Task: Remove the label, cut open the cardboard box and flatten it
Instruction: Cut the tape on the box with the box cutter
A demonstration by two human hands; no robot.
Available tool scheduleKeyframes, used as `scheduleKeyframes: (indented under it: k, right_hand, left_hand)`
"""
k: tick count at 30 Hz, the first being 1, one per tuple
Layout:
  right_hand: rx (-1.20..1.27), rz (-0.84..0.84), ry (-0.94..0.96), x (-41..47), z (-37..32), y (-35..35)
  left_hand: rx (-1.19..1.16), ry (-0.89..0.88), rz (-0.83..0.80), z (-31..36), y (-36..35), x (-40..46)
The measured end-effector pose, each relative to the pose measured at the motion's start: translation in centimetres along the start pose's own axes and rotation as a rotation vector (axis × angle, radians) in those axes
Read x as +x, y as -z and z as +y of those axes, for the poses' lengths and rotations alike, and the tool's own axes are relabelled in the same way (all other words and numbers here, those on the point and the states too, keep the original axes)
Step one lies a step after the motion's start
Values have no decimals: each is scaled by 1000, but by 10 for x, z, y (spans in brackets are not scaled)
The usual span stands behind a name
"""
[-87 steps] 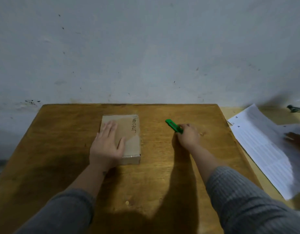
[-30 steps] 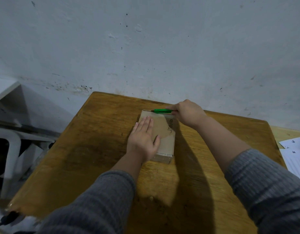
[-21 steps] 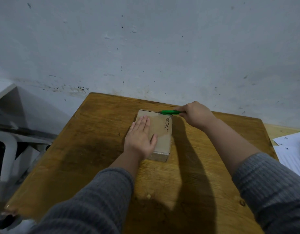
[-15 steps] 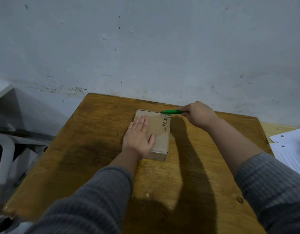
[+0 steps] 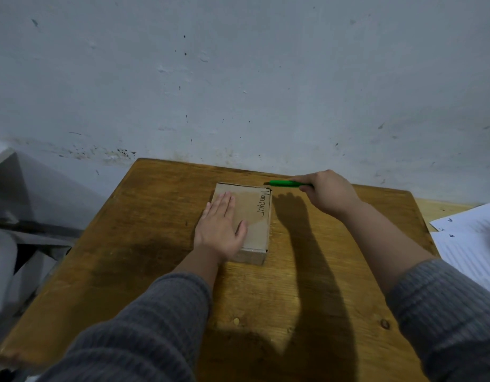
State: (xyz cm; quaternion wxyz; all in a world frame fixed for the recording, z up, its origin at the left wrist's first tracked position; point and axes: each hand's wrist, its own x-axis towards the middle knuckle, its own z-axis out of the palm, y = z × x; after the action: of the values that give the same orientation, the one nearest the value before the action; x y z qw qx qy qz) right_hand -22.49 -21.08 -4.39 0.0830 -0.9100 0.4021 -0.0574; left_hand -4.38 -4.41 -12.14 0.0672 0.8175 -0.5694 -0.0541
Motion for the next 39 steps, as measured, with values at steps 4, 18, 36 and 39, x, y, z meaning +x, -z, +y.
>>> scheduleKeyframes:
  k: [4, 18, 36, 39]
  right_hand:
    - [-35, -17, 20, 9, -19, -11]
    - [130, -3, -108, -13, 13, -14]
    - [448, -49, -238, -66, -36, -58]
    - [408, 5, -97, -85, -57, -52]
  left_hand:
    - [0, 4, 2, 0, 0, 1]
    - [-16, 4, 3, 0, 0, 0]
    - [26, -323, -259, -58, 30, -8]
    - [41, -367, -238, -64, 34, -8]
